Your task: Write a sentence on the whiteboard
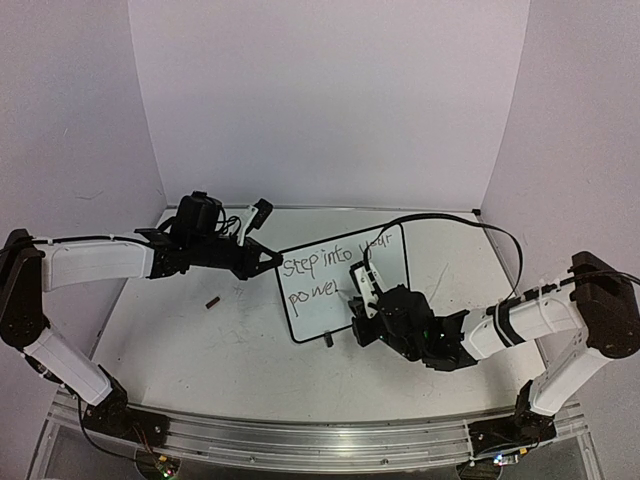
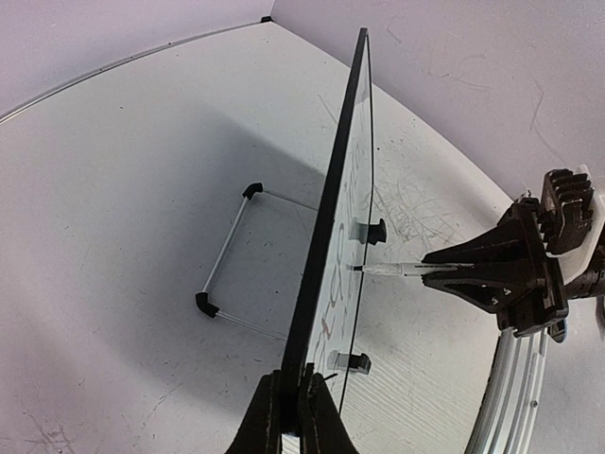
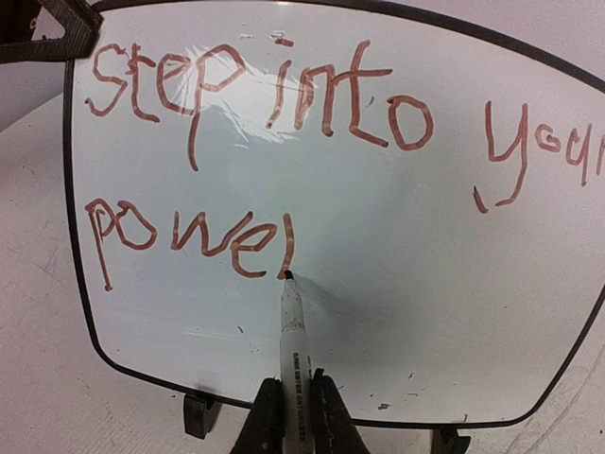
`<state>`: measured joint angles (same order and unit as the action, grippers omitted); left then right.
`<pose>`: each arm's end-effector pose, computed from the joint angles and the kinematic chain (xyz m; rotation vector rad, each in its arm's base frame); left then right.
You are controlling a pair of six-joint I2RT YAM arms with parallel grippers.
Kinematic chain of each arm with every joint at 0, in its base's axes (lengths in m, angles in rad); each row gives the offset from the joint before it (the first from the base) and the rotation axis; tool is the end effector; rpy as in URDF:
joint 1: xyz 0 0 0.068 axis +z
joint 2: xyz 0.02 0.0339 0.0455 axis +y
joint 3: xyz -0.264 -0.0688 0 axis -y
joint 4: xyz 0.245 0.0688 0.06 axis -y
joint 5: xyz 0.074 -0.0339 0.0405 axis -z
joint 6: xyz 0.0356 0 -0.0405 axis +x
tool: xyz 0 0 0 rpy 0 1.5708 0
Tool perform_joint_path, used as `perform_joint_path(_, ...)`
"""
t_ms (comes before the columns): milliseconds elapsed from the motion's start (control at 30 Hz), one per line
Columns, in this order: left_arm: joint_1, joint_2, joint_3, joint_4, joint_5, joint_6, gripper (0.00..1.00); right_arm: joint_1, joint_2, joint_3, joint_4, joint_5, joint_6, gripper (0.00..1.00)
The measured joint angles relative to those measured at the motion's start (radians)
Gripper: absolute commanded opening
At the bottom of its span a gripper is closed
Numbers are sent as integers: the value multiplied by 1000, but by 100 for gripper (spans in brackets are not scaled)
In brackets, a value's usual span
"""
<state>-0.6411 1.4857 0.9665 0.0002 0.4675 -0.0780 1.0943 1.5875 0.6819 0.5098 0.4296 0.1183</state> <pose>0.2564 -0.2114 0.2546 0.8794 1.9752 -0.9147 0.1604 0.2784 0.1807 -0.6566 1.8343 0.3860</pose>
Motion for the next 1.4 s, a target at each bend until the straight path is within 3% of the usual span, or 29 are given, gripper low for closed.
perform_joint_path(833,-2,0,0,1,1,0,0,-1,-5,26,23,57,-7,0)
perform_joint_path(1067,-8,-6,0,1,0,4,0,-11,-124,-95,59,-20,-17,0)
perform_joint_path(1400,-8,-6,0,1,0,4,0,-12,-61,-70,54,-65,-24,0)
